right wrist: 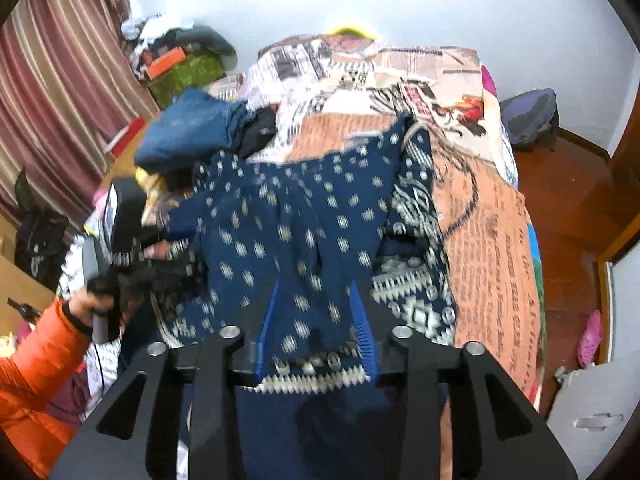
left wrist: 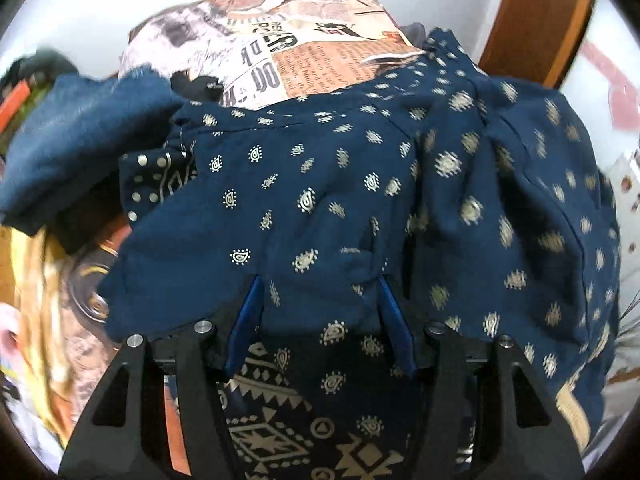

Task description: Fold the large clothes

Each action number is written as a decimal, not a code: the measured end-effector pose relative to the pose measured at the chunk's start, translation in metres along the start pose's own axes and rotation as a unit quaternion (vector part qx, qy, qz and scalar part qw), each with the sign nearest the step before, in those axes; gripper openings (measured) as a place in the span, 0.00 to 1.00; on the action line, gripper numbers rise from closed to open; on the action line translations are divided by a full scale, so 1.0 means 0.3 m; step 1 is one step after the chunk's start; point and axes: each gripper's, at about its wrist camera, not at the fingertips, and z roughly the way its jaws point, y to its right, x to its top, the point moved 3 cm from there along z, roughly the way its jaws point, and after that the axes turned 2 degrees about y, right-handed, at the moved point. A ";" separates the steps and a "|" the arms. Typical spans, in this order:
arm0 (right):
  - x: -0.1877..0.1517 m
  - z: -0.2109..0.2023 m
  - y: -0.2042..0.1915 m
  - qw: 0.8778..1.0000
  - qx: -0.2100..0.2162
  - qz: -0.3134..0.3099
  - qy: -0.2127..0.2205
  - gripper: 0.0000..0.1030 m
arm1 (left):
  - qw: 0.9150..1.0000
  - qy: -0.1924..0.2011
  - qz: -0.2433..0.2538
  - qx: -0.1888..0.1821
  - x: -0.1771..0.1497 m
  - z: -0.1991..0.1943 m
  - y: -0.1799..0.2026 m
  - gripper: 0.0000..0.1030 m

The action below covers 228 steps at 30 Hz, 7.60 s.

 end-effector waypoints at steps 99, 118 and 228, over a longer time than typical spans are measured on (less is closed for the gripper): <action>0.493 0.393 0.439 0.987 -0.016 0.145 0.061 0.09 | 0.959 0.078 -0.253 -0.102 0.629 0.187 -0.552 0.04; 0.408 0.398 0.517 0.987 -0.095 0.129 0.022 0.21 | 0.972 0.040 -0.223 -0.068 0.523 0.217 -0.523 0.08; 0.486 0.452 0.578 0.985 -0.069 0.150 0.046 0.11 | 0.987 0.055 -0.149 0.016 0.561 0.202 -0.519 0.15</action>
